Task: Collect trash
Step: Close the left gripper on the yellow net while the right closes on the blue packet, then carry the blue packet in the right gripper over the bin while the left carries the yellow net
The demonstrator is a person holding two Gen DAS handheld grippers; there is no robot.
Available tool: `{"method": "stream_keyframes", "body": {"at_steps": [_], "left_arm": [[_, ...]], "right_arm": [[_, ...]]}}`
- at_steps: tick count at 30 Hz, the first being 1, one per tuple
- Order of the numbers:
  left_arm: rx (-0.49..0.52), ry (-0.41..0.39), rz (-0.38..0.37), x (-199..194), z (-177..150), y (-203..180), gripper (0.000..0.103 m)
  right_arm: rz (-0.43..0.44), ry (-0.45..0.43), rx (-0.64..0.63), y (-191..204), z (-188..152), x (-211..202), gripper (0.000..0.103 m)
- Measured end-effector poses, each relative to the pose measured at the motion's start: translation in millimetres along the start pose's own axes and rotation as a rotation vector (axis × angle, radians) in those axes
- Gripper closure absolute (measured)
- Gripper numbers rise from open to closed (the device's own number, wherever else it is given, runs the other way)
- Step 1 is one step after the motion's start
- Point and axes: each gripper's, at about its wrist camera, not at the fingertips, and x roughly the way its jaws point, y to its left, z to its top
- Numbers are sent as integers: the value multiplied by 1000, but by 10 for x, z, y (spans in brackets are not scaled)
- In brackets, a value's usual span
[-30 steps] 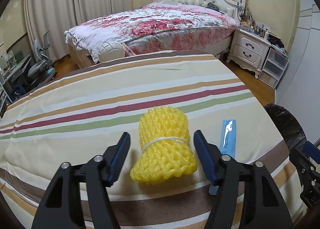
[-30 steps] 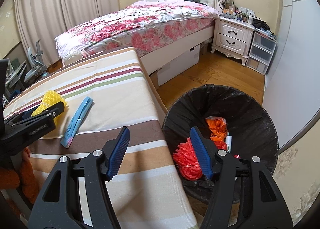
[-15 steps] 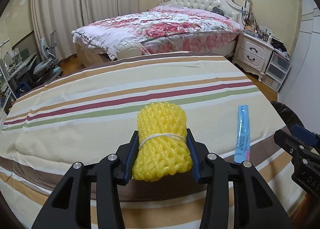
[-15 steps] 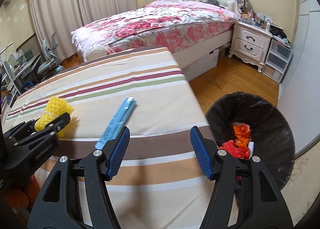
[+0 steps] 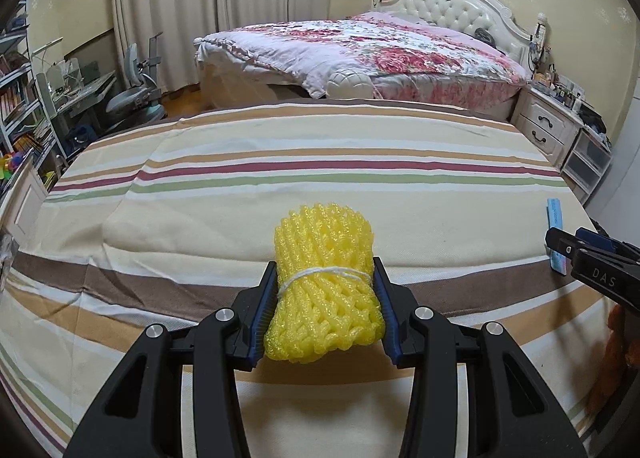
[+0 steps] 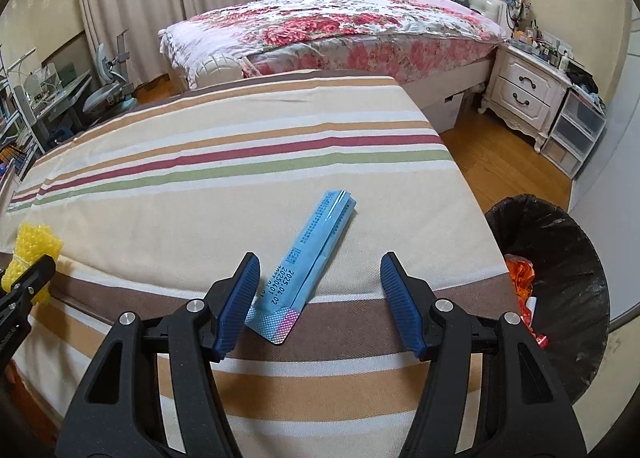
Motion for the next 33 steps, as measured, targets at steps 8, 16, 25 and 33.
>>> {"method": "stream_keyframes", "body": {"at_steps": [8, 16, 25, 33], "left_arm": [[-47, 12, -13, 4, -77, 164, 58], [-48, 10, -19, 5, -95, 170, 58], [-39, 10, -19, 0, -92, 173, 58], [-27, 0, -35, -52, -109, 91, 58]], "right_arm": [[-40, 9, -45, -74, -127, -78, 49], [-34, 19, -62, -54, -96, -62, 49], [4, 21, -114, 91, -83, -52, 82], [5, 9, -89, 38, -172, -184, 82]]}}
